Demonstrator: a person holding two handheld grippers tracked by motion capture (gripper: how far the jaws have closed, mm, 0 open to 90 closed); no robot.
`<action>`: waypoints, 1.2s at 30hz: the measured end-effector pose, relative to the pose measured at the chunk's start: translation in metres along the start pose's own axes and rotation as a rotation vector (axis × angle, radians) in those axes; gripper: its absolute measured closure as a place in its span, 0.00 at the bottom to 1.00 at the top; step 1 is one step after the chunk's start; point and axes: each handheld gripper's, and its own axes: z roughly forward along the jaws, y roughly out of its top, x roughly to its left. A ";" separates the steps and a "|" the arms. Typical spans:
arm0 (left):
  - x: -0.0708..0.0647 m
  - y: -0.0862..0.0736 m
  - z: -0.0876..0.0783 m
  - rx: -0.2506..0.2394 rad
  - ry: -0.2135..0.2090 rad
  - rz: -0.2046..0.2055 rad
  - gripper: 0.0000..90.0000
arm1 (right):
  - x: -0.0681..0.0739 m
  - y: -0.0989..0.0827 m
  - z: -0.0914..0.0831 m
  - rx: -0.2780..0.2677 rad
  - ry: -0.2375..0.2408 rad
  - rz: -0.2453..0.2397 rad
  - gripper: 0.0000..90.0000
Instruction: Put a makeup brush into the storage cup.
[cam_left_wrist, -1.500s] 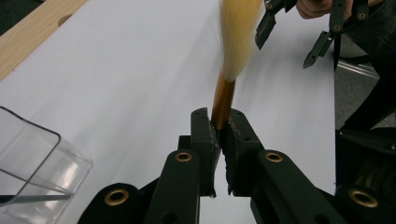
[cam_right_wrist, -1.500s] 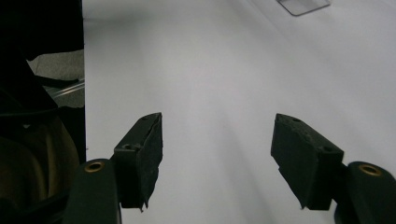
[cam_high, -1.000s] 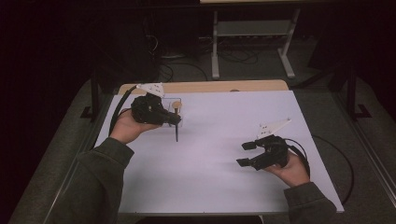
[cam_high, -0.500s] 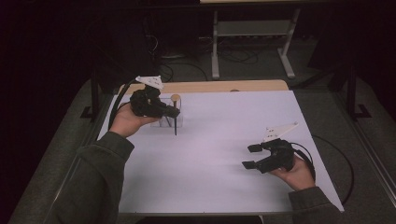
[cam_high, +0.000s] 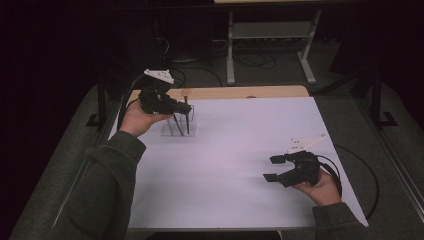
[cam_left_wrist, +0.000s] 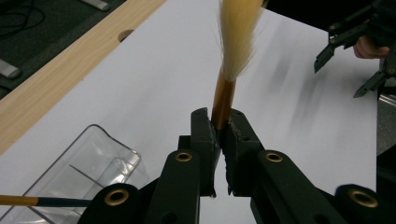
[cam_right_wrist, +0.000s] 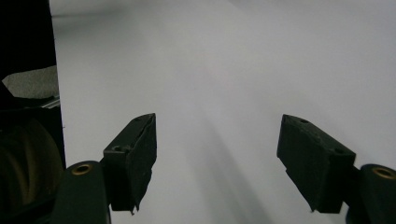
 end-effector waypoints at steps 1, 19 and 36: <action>0.002 0.001 0.000 -0.003 0.000 0.000 0.92 | -0.001 -0.001 -0.001 -0.003 -0.004 -0.003 0.30; 0.025 0.013 -0.003 -0.019 0.047 -0.064 0.92 | -0.005 -0.005 -0.001 -0.006 -0.018 0.012 0.29; 0.041 0.030 -0.011 -0.053 0.095 -0.110 0.92 | -0.006 -0.005 0.002 -0.003 -0.017 0.003 0.28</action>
